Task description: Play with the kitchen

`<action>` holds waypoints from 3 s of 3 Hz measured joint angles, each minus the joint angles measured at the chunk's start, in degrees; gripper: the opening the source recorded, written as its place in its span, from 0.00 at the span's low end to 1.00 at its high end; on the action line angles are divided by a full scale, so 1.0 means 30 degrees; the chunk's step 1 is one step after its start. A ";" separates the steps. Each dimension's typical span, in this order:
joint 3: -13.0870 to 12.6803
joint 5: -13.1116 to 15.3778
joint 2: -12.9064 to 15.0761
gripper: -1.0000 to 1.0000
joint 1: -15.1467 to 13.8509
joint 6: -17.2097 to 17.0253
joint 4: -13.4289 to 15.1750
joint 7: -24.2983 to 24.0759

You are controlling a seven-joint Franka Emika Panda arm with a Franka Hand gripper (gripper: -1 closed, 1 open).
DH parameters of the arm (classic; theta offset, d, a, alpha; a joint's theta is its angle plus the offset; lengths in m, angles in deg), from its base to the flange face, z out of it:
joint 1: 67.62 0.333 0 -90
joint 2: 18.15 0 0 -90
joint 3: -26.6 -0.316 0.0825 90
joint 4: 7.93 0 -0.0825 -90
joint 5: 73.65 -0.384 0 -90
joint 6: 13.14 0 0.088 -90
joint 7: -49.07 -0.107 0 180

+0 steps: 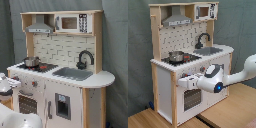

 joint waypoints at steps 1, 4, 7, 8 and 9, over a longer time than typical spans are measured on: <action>0.0008 0.0000 0.0022 1.00 0.0002 0.0000 0.0000 0.0000; 0.0102 0.0045 0.0038 0.00 0.0054 -0.0150 -0.0097 0.2163; 0.0077 -0.0162 0.0056 0.00 0.0072 -0.0139 -0.0140 -0.4310; 0.0080 -0.0162 0.0056 0.00 0.0075 -0.0102 -0.0156 -0.6271; 0.0080 -0.0163 0.0057 0.00 0.0077 -0.0081 -0.0179 -0.8437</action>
